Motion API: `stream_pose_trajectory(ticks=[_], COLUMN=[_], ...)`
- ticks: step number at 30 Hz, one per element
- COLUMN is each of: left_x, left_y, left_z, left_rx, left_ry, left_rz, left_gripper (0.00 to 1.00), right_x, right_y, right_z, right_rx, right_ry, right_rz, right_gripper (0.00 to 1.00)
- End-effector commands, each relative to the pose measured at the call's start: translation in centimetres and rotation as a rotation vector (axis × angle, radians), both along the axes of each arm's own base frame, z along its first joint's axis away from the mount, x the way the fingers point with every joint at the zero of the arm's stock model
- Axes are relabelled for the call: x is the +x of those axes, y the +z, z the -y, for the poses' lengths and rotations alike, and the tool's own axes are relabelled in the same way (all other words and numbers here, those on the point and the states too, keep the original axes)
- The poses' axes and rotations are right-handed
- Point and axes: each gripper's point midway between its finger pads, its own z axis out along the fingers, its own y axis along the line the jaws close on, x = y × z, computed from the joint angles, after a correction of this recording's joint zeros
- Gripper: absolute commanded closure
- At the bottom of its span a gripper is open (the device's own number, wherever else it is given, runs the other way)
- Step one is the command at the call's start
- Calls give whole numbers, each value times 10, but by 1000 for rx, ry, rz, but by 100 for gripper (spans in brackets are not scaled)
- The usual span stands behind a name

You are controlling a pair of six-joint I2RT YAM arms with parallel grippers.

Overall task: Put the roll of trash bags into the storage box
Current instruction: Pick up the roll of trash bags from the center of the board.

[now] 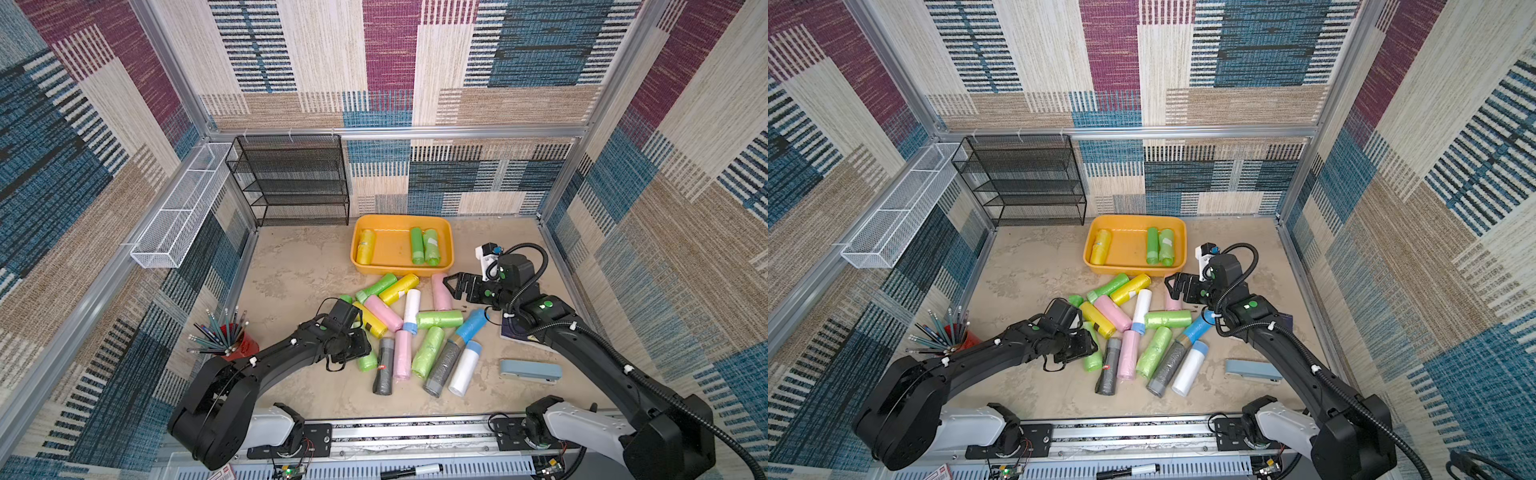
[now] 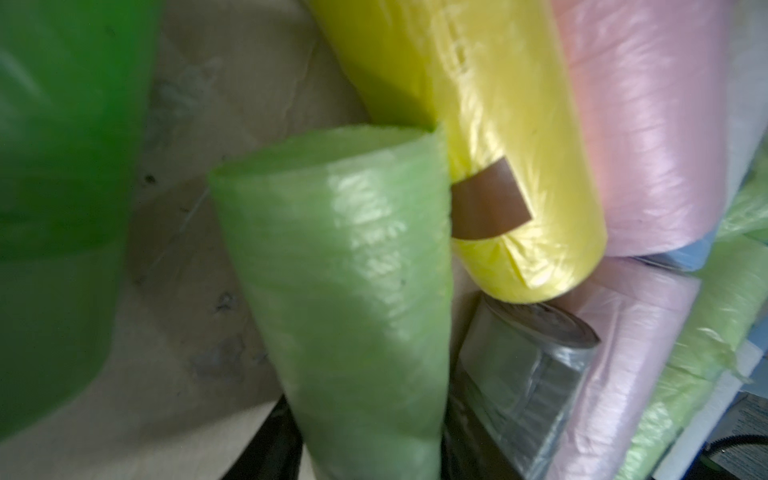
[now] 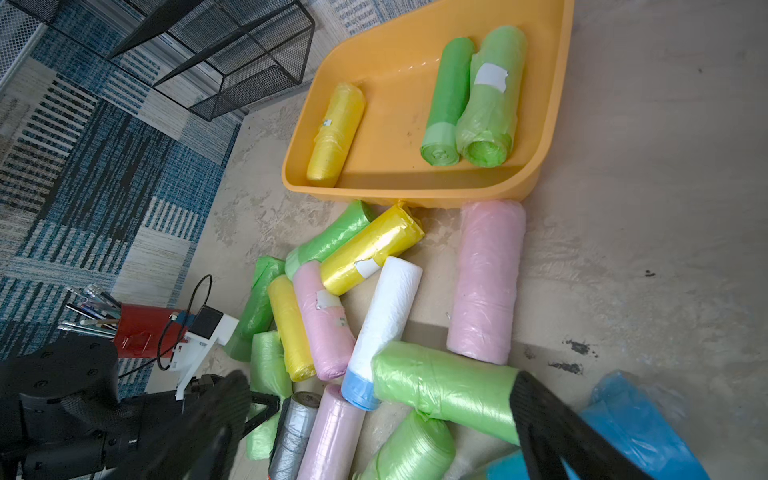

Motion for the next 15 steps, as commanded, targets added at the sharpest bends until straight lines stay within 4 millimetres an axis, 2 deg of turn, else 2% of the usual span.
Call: stream_pose_trajectory(ticks=[1,11,15], left_x=[-6,-5,-4], left_y=[-12,-15,-14], left_z=[-16,-14,-13], left_rx=[85,89,84], left_ry=[-3,-19,-18], left_rz=[-18,-24,-21], left_gripper=[49,45,47], right_x=[2,2,2], right_y=[5,6,4], right_z=[0,0,0], right_rx=[3,6,6], right_ry=[-4,-10,-7], right_rz=[16,13,7], right_gripper=[1,1,1])
